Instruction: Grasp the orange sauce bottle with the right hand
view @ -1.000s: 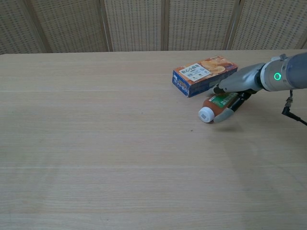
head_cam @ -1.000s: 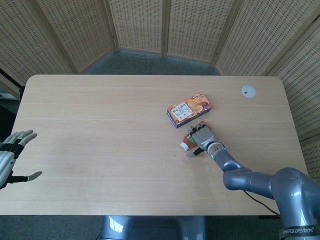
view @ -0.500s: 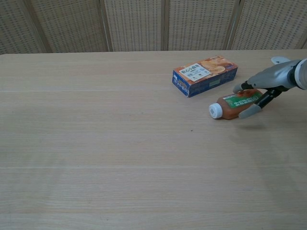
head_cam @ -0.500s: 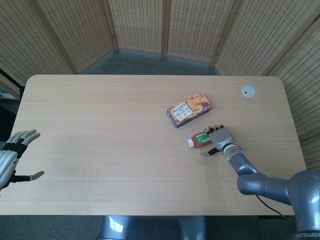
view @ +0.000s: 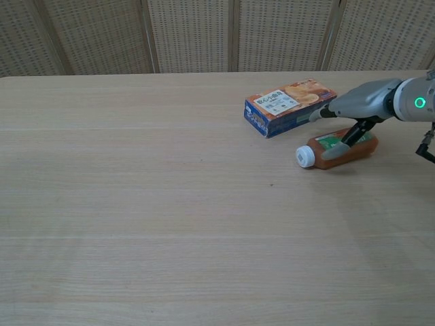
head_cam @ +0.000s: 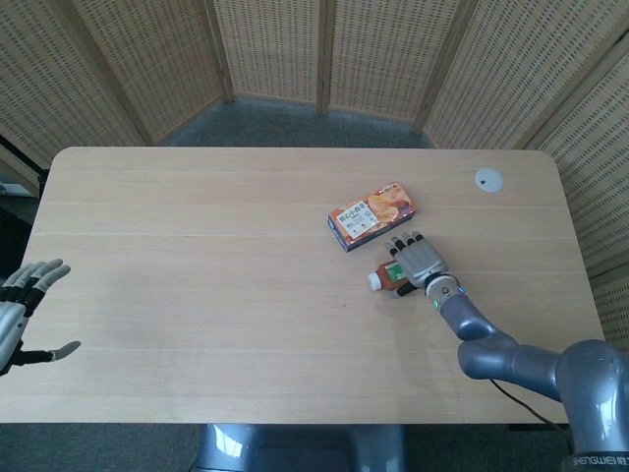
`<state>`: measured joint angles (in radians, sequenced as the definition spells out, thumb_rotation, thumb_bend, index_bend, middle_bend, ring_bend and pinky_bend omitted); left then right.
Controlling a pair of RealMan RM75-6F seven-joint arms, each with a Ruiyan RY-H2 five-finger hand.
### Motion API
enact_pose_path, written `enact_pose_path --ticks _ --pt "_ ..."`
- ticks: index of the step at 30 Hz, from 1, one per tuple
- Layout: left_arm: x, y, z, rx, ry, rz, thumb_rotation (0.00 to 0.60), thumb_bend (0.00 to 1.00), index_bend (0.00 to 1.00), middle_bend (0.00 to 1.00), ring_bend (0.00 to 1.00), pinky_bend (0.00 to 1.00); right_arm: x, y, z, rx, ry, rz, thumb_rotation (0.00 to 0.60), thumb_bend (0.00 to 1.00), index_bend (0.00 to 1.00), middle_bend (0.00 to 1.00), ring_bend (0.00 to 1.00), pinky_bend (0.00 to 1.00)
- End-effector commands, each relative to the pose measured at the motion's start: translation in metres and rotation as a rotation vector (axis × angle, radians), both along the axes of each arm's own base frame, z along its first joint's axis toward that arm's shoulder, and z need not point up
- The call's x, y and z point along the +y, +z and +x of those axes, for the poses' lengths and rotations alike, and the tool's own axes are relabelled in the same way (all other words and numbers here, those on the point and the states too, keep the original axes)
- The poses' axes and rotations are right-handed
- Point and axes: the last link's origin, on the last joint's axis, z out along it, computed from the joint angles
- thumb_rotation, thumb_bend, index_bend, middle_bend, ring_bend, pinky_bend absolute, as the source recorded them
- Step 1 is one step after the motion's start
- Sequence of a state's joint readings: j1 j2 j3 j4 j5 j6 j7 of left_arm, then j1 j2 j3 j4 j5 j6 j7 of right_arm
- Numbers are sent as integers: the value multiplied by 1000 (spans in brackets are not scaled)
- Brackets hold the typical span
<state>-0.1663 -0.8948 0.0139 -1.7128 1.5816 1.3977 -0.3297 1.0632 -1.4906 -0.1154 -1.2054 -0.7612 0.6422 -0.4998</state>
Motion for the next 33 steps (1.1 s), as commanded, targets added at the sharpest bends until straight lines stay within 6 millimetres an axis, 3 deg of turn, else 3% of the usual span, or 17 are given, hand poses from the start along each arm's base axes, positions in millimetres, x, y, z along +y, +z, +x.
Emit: enact_pose_path --ticks 1,5,9,19,30,33 --pt "-1 1 0 1 0 2 600 0 101 0 0 0 0 -9 -4 -6 4 13 323 299 0 0 0 0" --pt "-1 1 1 2 0 3 600 0 101 0 0 0 -2 -12 -8 -11 12 12 486 417 0 0 0 0" --pt "-1 1 3 3 -3 2 600 0 100 0 0 0 -5 -9 -10 -11 23 1 591 473 0 0 0 0" --pt "0 -1 6 2 -11 -6 600 0 99 0 0 0 -4 -3 -21 -6 -4 6 599 483 0 0 0 0" --pt "-2 0 9 0 -16 -3 600 0 100 0 0 0 -5 -10 -30 -7 -37 16 600 484 0 0 0 0" --pt "-4 1 7 1 -10 0 600 0 99 0 0 0 -6 -13 -29 -21 -39 10 600 488 0 0 0 58"
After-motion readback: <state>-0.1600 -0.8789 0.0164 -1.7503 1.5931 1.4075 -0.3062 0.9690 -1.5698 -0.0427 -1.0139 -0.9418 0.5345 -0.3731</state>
